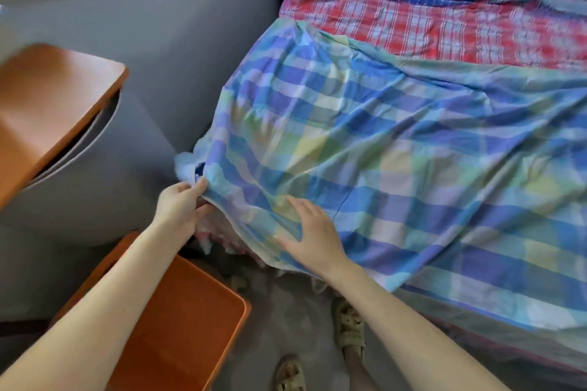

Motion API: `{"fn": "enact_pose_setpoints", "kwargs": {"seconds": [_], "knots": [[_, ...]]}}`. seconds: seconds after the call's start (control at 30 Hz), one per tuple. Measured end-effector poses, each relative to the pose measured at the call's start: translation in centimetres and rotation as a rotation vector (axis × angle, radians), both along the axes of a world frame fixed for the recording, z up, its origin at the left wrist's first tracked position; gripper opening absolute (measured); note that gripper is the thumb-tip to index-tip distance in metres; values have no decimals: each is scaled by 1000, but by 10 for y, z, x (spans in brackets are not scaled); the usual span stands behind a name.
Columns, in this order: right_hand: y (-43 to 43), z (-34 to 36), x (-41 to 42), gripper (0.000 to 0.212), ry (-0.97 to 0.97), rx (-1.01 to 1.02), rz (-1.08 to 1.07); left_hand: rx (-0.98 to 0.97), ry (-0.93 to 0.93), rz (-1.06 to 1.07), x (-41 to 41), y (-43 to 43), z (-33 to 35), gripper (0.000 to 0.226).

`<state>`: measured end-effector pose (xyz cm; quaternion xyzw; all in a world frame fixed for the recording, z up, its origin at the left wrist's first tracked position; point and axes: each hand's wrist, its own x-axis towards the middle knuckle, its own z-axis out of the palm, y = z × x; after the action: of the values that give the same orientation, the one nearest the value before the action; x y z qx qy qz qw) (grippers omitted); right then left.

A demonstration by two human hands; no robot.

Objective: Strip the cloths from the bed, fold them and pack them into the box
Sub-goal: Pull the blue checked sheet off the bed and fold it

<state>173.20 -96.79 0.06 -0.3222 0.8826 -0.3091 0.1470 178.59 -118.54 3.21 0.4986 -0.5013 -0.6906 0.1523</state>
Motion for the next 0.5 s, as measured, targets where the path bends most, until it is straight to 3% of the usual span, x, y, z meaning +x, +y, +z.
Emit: {"fn": "enact_pose_setpoints", "kwargs": {"seconds": [0.07, 0.13, 0.37, 0.5], "knots": [[-34, 16, -8, 85, 94, 65, 110, 103, 27, 9, -11, 18, 6, 12], [-60, 27, -18, 84, 130, 107, 126, 168, 55, 21, -25, 33, 15, 15], [-80, 42, -61, 26, 96, -107, 34, 253, -37, 66, -69, 36, 26, 11], [-75, 55, -88, 46, 70, -84, 174, 334, -143, 147, -92, 23, 24, 19]]}}
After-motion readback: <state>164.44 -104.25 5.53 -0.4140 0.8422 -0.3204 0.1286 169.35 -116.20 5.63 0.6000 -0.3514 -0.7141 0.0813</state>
